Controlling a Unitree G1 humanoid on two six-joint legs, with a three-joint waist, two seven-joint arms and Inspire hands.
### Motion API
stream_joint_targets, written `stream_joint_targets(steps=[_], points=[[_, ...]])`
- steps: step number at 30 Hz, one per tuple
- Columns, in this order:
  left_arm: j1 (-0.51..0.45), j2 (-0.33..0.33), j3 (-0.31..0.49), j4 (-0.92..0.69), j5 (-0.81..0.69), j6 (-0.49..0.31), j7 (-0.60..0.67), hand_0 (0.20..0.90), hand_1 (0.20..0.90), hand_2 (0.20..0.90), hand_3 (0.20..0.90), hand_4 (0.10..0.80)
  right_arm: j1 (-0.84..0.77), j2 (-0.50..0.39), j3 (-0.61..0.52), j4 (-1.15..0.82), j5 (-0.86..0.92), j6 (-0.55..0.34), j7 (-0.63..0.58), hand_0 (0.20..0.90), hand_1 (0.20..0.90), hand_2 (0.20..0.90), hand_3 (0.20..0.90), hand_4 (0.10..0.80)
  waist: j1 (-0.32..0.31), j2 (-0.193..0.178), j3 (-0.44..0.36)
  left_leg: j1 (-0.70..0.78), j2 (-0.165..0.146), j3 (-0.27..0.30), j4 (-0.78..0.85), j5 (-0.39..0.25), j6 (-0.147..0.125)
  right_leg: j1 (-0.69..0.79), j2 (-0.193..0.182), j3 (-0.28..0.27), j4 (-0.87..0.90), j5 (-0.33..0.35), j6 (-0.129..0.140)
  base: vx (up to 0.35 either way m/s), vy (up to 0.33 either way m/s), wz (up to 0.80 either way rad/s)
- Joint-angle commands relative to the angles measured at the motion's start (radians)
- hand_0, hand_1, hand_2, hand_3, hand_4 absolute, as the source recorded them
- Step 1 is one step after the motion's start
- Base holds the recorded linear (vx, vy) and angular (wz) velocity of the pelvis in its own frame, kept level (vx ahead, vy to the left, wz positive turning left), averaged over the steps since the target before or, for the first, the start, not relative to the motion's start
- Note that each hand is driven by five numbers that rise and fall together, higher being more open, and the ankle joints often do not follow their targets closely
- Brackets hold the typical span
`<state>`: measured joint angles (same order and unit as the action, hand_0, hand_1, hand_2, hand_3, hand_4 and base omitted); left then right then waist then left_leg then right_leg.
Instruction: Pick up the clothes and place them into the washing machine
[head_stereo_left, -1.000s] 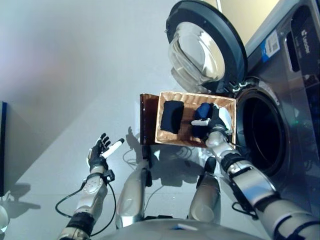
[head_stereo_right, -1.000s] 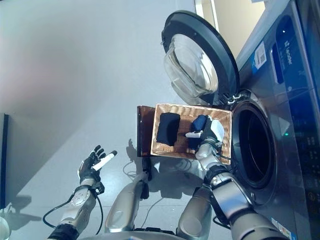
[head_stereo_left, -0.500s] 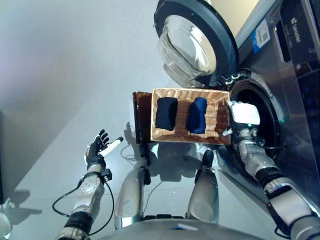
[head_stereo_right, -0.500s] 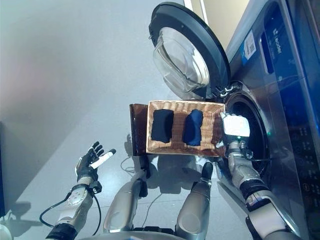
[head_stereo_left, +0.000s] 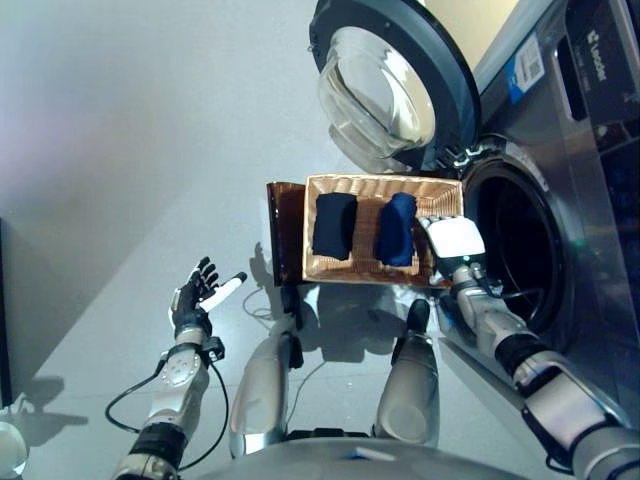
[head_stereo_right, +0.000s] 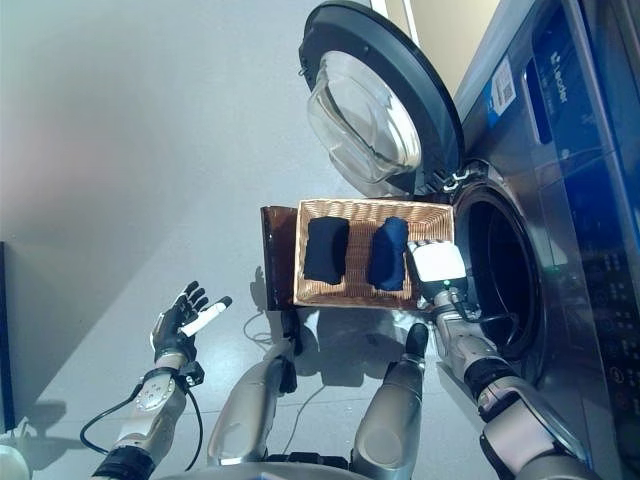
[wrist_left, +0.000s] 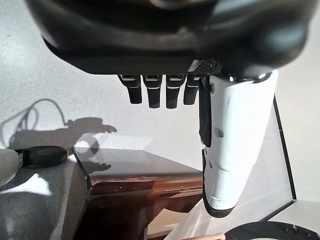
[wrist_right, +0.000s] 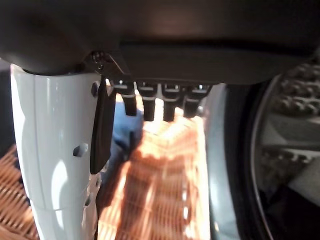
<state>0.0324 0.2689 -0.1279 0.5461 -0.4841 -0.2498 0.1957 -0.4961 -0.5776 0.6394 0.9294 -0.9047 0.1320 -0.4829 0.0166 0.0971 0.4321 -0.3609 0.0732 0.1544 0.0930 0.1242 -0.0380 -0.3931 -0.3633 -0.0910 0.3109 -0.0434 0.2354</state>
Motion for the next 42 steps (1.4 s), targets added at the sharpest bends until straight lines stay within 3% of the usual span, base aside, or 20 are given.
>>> stream_joint_targets(steps=[1,24,37,42], points=[[0.01,0.059,0.033,-0.051,-0.003,-0.102,-0.004,0.9,0.9,0.9,0.9,0.8,-0.114,-0.015,0.032,0.007,-0.058,0.026,-0.042,0.9,0.9,0.9,0.9,0.8,0.02,-0.025,-0.023,-0.018,0.049,-0.049,0.171,-0.137,-0.096,-0.044,-0.016,0.014,-0.048,0.164,-0.038,0.0,0.0,0.0],[0.015,0.067,0.022,-0.065,-0.029,-0.112,-0.017,0.9,0.9,0.9,0.9,0.8,-0.209,-0.021,0.114,-0.004,-0.124,0.036,-0.07,0.9,0.9,0.9,0.9,0.8,0.047,-0.027,-0.046,-0.031,0.048,-0.059,0.149,-0.116,-0.097,-0.061,-0.014,0.007,-0.037,0.162,-0.038,0.003,-0.001,0.01],[0.026,0.093,0.002,-0.078,-0.053,-0.116,-0.028,0.9,0.9,0.9,0.9,0.8,-0.316,-0.089,0.195,0.033,-0.164,0.051,-0.058,0.9,0.9,0.9,0.9,0.8,0.071,-0.024,-0.04,-0.033,0.046,-0.06,0.058,-0.064,-0.104,-0.084,-0.007,-0.014,-0.062,0.167,-0.031,0.005,0.0,0.0],[0.031,0.091,0.004,-0.114,-0.075,-0.124,-0.02,0.9,0.9,0.9,0.9,0.8,-0.333,-0.1,0.184,0.032,-0.152,0.066,-0.067,0.9,0.9,0.9,0.9,0.8,0.078,-0.027,-0.026,-0.063,0.052,-0.075,0.101,-0.079,-0.096,-0.112,-0.002,-0.01,-0.016,0.152,-0.039,-0.004,-0.002,0.01]])
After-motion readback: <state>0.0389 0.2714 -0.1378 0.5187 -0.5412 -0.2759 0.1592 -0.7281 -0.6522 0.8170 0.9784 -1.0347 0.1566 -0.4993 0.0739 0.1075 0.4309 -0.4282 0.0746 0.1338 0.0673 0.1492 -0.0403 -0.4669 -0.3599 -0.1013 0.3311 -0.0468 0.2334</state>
